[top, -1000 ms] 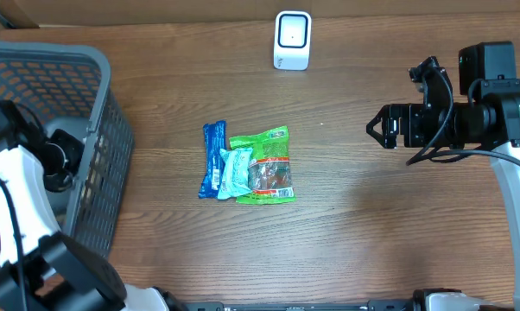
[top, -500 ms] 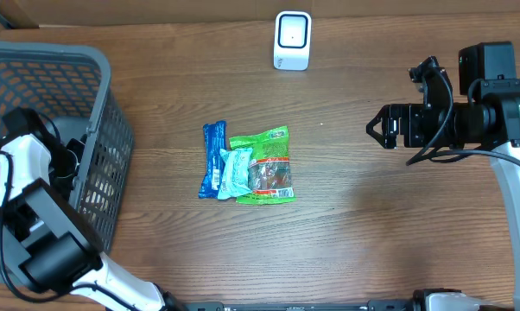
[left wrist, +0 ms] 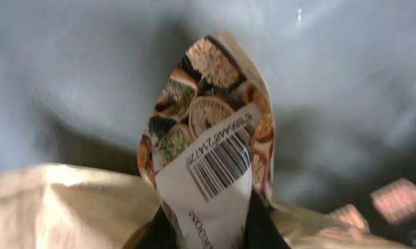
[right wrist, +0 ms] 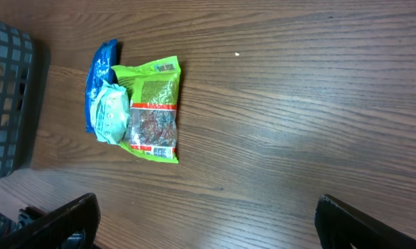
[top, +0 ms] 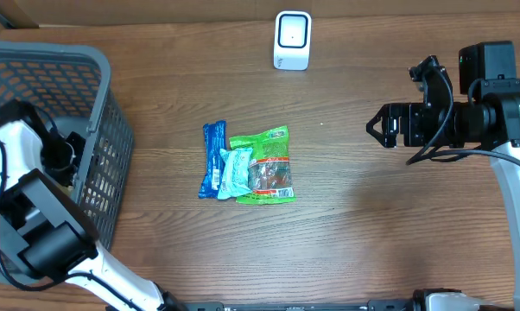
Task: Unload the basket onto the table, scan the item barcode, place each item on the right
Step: 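Grasp the beige bread-snack bag in the basket with the left gripper, then carry the beige bag right and hand it to the right gripper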
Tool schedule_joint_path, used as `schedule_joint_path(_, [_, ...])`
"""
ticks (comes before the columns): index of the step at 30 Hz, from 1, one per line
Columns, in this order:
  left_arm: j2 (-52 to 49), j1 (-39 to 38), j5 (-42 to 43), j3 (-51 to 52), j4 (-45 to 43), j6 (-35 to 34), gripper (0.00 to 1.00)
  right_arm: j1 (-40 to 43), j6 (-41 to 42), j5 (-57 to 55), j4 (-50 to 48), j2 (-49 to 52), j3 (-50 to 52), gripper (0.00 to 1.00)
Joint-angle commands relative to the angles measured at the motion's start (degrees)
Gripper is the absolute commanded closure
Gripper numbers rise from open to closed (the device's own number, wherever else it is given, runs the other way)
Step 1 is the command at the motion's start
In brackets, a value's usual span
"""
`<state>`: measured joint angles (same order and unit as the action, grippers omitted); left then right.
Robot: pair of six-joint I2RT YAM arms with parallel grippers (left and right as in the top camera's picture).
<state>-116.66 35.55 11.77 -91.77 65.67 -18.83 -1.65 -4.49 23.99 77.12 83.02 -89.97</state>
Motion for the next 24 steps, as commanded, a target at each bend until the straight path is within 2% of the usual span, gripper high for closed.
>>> schedule_joint_path(1, [2.4, -0.8, 2.9, -15.8, 7.6, 2.1, 0.96, -0.1, 0.0, 0.1, -0.3, 0.1, -0.1, 0.00])
schedule_joint_path(5, [7.8, -1.9, 2.8, -34.2, 16.4, 2.1, 0.96, -0.1, 0.0, 0.1, -0.3, 0.1, -0.1, 0.00])
schedule_joint_path(10, [14.5, -6.5, 2.9, -44.1, 21.1, 2.1, 0.96, -0.1, 0.0, 0.1, -0.3, 0.1, -0.1, 0.00])
schedule_joint_path(14, [18.3, -15.0, 2.9, -44.1, 23.1, 2.2, 0.96, -0.1, 0.0, 0.1, -0.3, 0.1, -0.1, 0.00])
schedule_joint_path(18, [17.6, -31.2, 2.9, -41.6, 24.0, 6.0, 0.96, -0.1, 0.0, 0.1, -0.3, 0.1, -0.1, 0.00])
schedule_joint_path(20, [15.6, -40.1, 2.9, -38.0, 21.7, 9.3, 0.96, -0.1, 0.0, 0.1, -0.3, 0.1, -0.1, 0.00])
schedule_joint_path(24, [8.3, -52.5, 2.9, -30.2, 14.7, 15.2, 0.94, -0.1, 0.0, 0.1, -0.3, 0.1, -0.1, 0.00])
